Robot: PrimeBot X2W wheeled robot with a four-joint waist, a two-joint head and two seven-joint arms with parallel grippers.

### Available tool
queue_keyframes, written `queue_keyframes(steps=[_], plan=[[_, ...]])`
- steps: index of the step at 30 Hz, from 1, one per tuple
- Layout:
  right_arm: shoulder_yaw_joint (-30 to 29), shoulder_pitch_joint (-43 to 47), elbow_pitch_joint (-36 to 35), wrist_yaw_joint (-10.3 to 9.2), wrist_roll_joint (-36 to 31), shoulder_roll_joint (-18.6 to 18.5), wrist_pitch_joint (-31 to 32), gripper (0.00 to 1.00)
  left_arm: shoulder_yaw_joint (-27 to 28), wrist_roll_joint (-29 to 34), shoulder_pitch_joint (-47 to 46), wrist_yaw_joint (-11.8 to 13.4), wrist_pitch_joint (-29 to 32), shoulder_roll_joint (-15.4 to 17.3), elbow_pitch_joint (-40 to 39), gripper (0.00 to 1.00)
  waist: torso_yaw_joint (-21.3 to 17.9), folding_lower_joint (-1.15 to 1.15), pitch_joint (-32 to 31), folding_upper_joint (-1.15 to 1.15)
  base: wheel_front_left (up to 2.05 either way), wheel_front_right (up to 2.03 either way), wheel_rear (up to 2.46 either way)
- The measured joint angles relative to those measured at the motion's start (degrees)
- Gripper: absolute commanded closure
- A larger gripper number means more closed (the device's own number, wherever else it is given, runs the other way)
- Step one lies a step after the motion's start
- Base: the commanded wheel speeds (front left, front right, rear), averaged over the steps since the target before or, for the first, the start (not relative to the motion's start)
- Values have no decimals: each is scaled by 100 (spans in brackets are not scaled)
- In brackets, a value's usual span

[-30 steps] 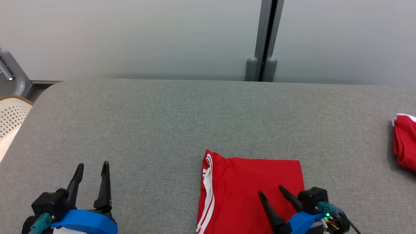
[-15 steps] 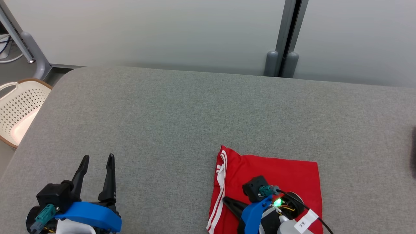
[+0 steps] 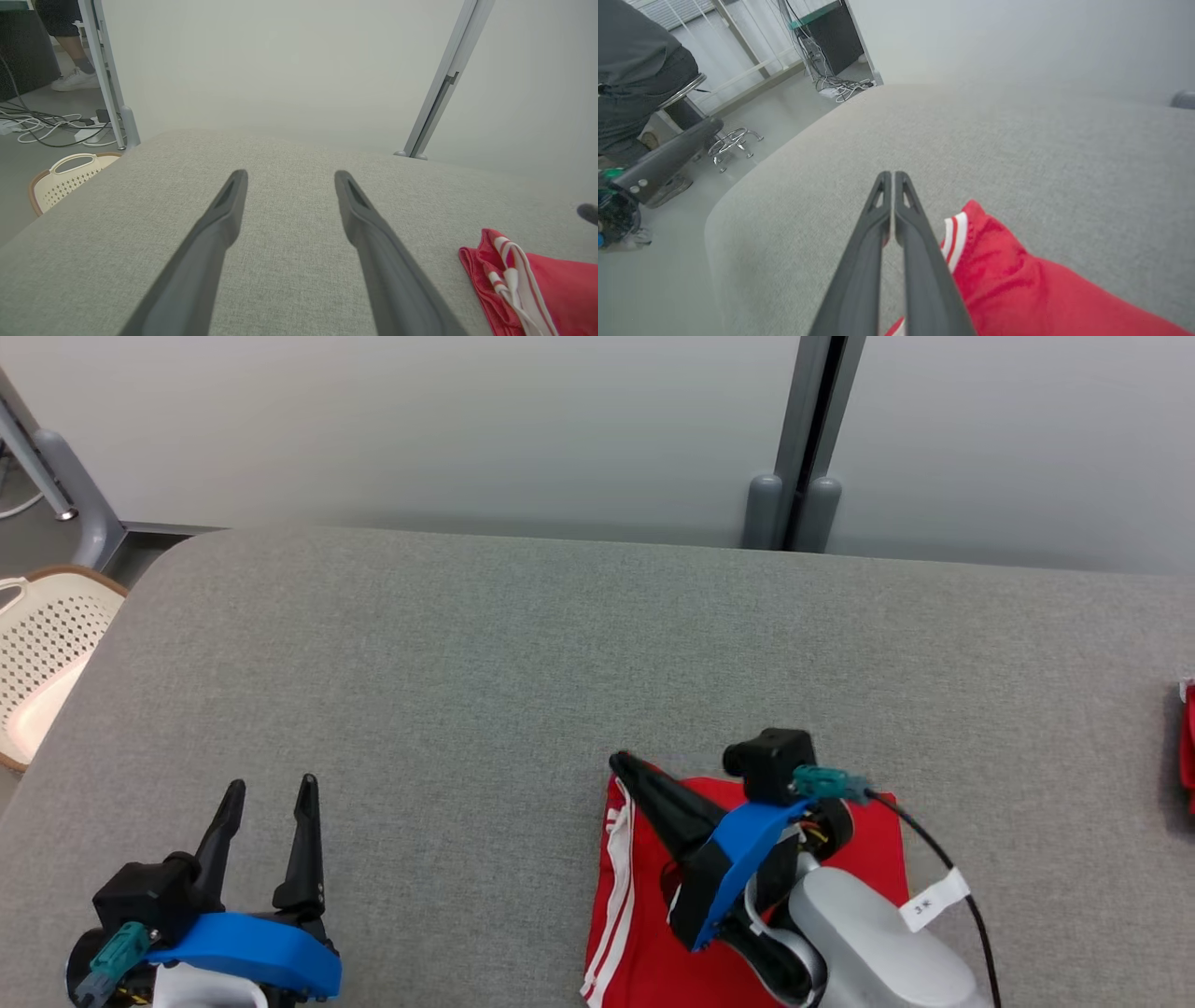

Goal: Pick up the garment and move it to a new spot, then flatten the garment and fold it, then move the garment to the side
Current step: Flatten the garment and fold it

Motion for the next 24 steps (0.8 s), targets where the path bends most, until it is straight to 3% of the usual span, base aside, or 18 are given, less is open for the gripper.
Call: queue_keyframes(steps=[1,7,10,11,16,20,24], plan=[[-147,-15,-13,0,12,2,-169,0,31,-9,4,9,-4,2,-7,0,-39,0,-10,0,0,0,0],[-1371,202,-66,0,-678,-1,-792,0,214,-49,205,92,-65,10,-89,0,-352,0,-103,0,0,0,0],[-2065,604,-359,0,-1230,-2,-850,0,282,-48,315,116,-79,5,-145,0,-522,0,-164,0,0,0,0],[-2536,928,-646,0,-1549,-2,-846,0,304,-47,383,134,-94,-5,-175,0,-616,0,-222,0,0,0,0],[-3588,1810,-1460,0,-2160,-5,-555,0,344,-30,566,142,-102,-18,-232,0,-792,0,-389,0,0,0,0],[-4080,2384,-2047,0,-2379,-11,-246,0,338,3,646,140,-104,-46,-263,0,-862,0,-484,0,0,0,0],[-4128,2710,-2495,0,-2447,-8,26,0,341,5,742,138,-111,-64,-264,0,-931,0,-541,0,0,0,0]])
